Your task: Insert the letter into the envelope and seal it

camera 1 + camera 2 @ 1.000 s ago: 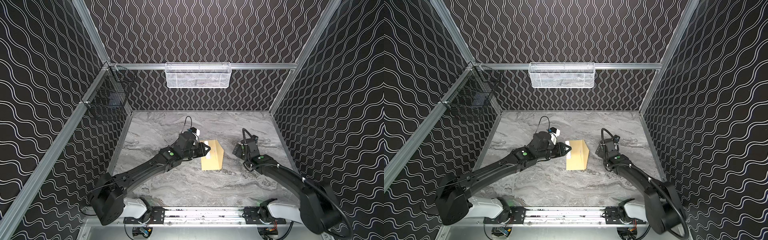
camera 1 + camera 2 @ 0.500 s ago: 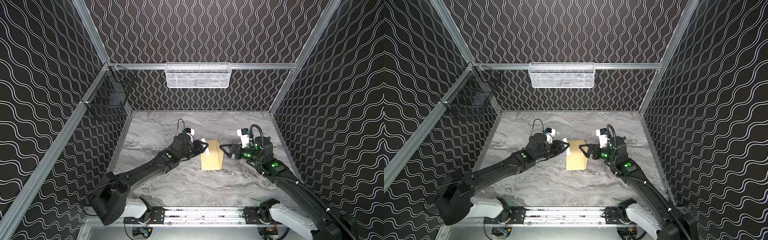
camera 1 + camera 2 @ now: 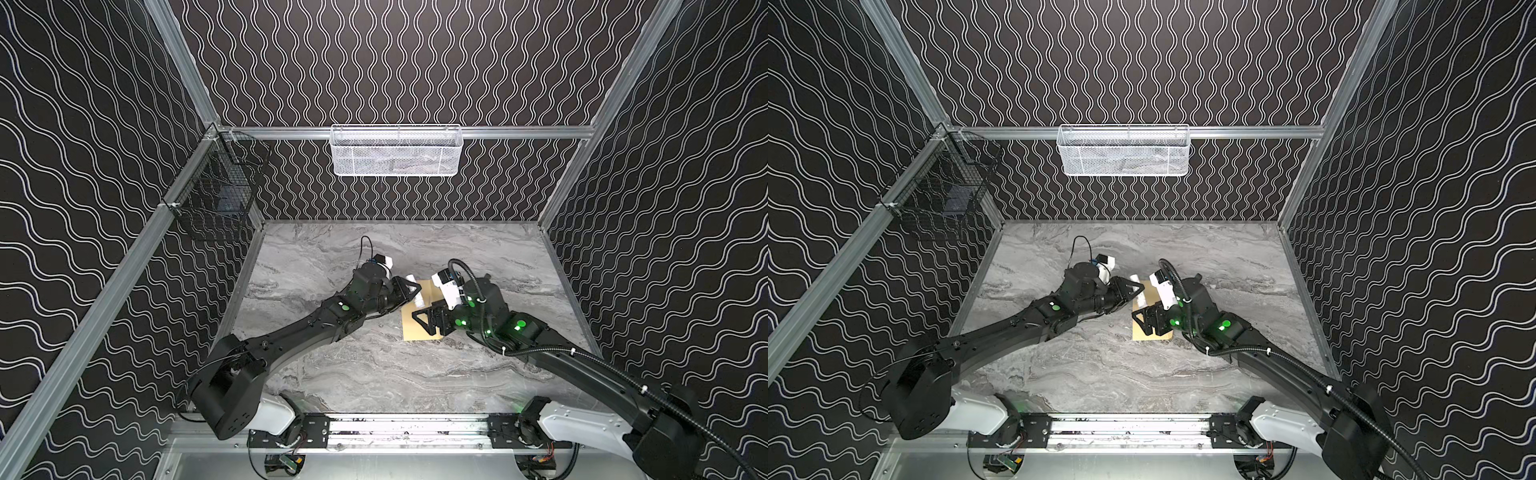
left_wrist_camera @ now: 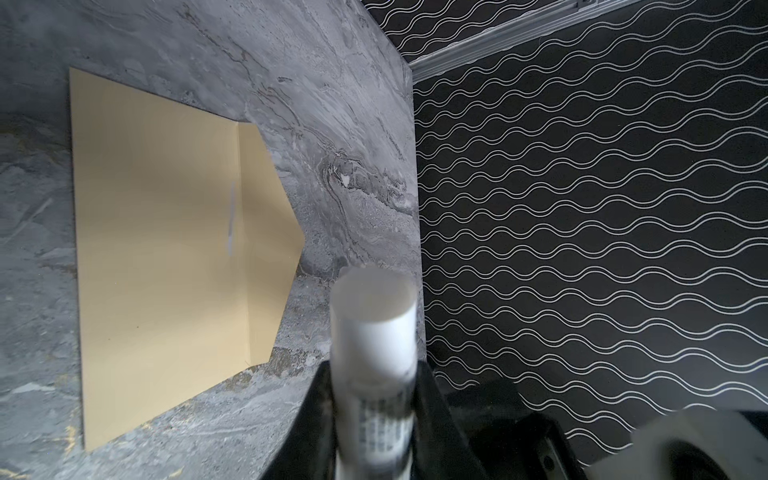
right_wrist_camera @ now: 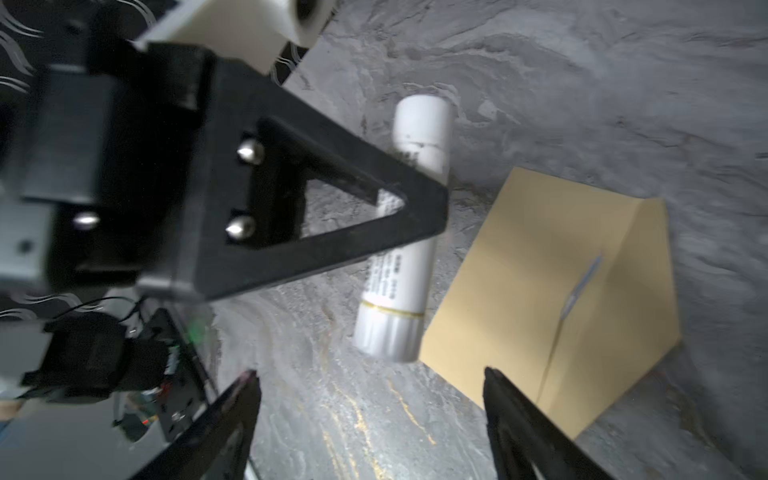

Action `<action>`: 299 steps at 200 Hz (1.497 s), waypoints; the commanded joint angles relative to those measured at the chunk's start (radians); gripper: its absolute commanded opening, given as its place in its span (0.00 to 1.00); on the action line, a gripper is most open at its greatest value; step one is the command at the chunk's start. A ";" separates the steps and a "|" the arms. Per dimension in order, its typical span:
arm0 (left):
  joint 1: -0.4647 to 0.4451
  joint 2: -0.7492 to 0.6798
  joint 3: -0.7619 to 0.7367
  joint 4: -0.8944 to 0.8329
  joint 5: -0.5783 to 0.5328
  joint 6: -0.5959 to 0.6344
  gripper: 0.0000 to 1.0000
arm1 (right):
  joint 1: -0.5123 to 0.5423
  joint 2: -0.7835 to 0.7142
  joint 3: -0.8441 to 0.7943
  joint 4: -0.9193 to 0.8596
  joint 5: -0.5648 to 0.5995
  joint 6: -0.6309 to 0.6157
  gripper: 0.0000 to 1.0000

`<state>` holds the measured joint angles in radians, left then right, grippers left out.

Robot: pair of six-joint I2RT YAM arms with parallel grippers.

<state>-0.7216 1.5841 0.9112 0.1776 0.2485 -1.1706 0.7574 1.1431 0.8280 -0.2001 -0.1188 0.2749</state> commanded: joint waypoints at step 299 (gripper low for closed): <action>0.021 -0.047 -0.092 0.273 0.034 0.111 0.00 | -0.297 0.029 -0.086 0.577 -0.709 0.560 0.17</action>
<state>-0.7181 1.5520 0.8494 0.4011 0.2913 -1.1477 0.5335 1.1870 0.7998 0.0078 -0.5568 0.5400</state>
